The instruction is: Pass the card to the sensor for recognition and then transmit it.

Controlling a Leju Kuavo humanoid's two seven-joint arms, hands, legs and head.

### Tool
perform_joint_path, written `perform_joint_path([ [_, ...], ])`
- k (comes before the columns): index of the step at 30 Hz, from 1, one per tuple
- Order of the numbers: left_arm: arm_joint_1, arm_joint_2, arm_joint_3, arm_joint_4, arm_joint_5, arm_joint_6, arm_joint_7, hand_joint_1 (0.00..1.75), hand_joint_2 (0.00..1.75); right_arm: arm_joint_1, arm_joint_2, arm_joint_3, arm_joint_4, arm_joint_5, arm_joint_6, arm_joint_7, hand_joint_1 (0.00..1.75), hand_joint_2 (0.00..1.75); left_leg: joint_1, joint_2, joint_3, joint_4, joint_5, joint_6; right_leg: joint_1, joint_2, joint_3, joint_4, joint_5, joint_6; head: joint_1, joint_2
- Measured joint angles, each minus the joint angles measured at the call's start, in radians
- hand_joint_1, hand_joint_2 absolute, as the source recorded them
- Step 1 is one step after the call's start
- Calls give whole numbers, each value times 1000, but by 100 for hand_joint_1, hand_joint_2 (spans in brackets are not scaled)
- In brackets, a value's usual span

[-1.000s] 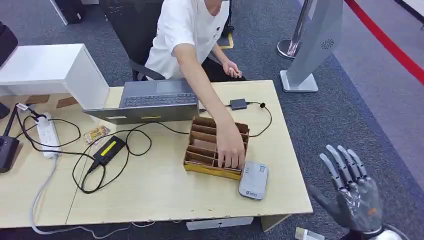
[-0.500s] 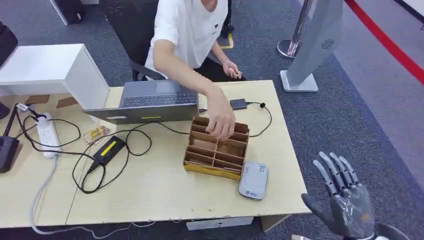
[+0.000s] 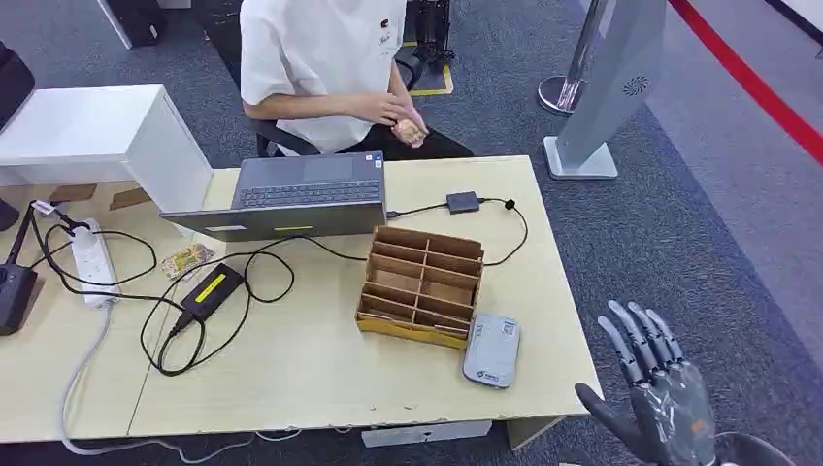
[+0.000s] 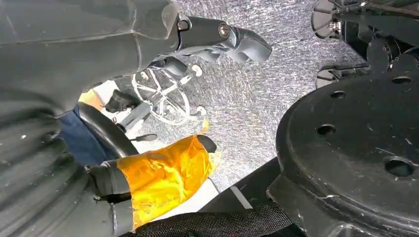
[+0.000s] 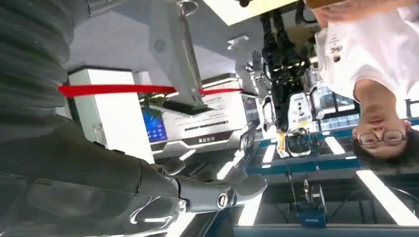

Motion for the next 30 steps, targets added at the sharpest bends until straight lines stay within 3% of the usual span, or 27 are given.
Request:
perform_joint_path([
  [10,0,3,-14,0,8,-11,-2,0,175,-92,23,154,91,-62,30,-39,0,175,0,2,1,0,0,0,0,2,0,0,0,0,0,0],
  [19,-5,9,-31,0,5,-23,2,0,175,-249,159,360,303,-143,77,-93,0,175,1,2,2,0,0,-1,1,3,1,1,0,-1,0,0],
  [30,-9,18,-39,0,-11,-29,8,0,175,-370,318,428,545,-120,69,-103,0,175,1,4,2,0,0,-1,1,4,1,1,0,-1,0,0],
])
